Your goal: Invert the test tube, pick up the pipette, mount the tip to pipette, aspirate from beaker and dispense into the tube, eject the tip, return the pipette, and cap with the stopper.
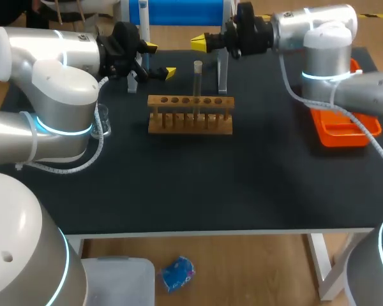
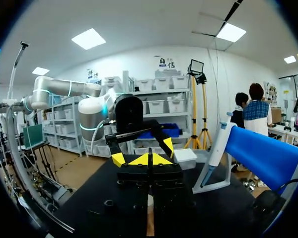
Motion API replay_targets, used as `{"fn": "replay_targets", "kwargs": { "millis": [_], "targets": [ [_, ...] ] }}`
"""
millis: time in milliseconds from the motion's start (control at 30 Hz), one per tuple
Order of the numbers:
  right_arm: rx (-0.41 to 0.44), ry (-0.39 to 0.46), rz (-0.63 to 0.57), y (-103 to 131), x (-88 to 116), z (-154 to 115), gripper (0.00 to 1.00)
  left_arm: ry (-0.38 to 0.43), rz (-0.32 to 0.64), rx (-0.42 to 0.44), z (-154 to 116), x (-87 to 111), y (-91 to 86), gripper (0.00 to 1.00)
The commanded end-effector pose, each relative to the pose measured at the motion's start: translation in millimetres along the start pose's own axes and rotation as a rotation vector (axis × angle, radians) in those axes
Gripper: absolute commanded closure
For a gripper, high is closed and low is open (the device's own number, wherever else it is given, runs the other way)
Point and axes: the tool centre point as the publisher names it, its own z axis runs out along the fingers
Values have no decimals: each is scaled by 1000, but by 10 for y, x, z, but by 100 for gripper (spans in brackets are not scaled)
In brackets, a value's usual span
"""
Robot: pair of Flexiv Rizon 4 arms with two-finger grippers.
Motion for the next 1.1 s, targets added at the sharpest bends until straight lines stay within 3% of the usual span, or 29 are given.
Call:
{"fn": "replay_targets", "kwargs": {
  "millis": [33, 1100],
  "targets": [
    [12, -4, 9, 0, 31, 14, 100, 0, 1, 5, 10, -2, 12, 0],
    [-9, -20, 52, -440, 60, 60, 100, 0, 1, 5, 10, -2, 12, 0]
  ]
}}
